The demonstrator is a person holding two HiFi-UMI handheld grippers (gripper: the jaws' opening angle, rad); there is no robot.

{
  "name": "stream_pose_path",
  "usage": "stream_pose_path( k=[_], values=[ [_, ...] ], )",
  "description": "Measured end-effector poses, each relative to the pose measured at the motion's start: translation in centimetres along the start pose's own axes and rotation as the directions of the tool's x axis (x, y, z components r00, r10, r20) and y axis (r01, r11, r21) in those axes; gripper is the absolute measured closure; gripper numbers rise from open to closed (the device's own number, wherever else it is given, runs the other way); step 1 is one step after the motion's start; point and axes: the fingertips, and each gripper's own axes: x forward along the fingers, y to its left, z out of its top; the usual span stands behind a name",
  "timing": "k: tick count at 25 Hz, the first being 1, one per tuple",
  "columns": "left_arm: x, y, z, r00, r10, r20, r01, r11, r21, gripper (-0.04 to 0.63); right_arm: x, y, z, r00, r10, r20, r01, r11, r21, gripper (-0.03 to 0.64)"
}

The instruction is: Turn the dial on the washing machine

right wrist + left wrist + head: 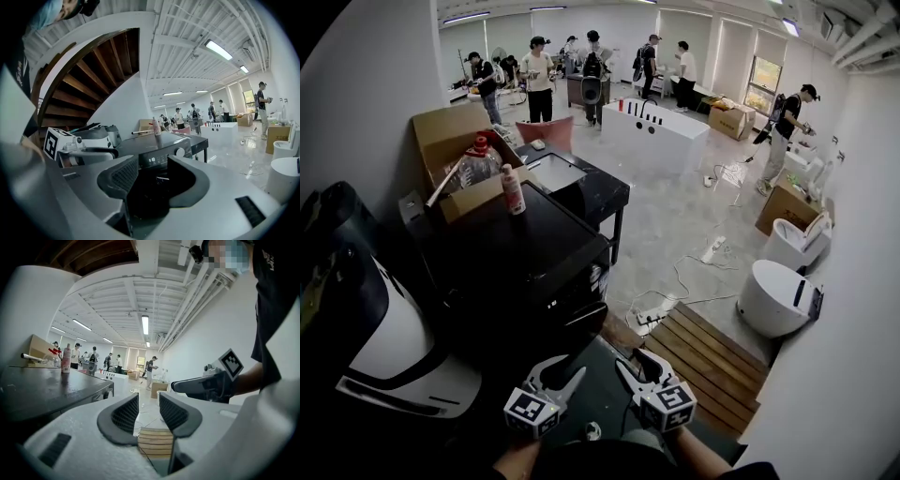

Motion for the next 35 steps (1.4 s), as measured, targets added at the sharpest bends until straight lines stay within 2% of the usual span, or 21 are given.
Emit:
stream_pose_path(
  k=[8,12,17,24,30,35],
  values=[
    [2.1,2.3,-1.0,0.999,0.047,-0.024,-0.048,0.998,-0.042,0.463,3.5,-2.7,0.1,0.998,0.03,-0.048,-0.03,1.0,0.0,0.443],
    [3.4,3.8,-0.4,0.992,0.128,-0.015,-0.128,0.99,-0.059,0.463,5.7,-4.7,0.9,0.993,0.092,-0.074,-0.092,0.996,-0.005,0.445],
    [5.6,4.5,0.4,0.969,0.246,-0.001,-0.246,0.965,-0.088,0.463,8.0,-7.6,2.2,0.975,0.188,-0.123,-0.194,0.98,-0.039,0.448],
    [8.1,5.3,1.1,0.915,0.402,0.017,-0.398,0.91,-0.116,0.463,11.4,-10.7,3.9,0.936,0.313,-0.161,-0.33,0.94,-0.091,0.448],
    [9.6,5.2,0.7,0.848,0.53,0.019,-0.521,0.84,-0.152,0.463,13.5,-13.0,4.2,0.892,0.401,-0.208,-0.43,0.895,-0.12,0.448],
    [10.2,4.6,0.4,0.792,0.61,0.024,-0.596,0.781,-0.184,0.463,14.6,-14.2,4.1,0.857,0.451,-0.249,-0.494,0.858,-0.143,0.448]
  ],
)
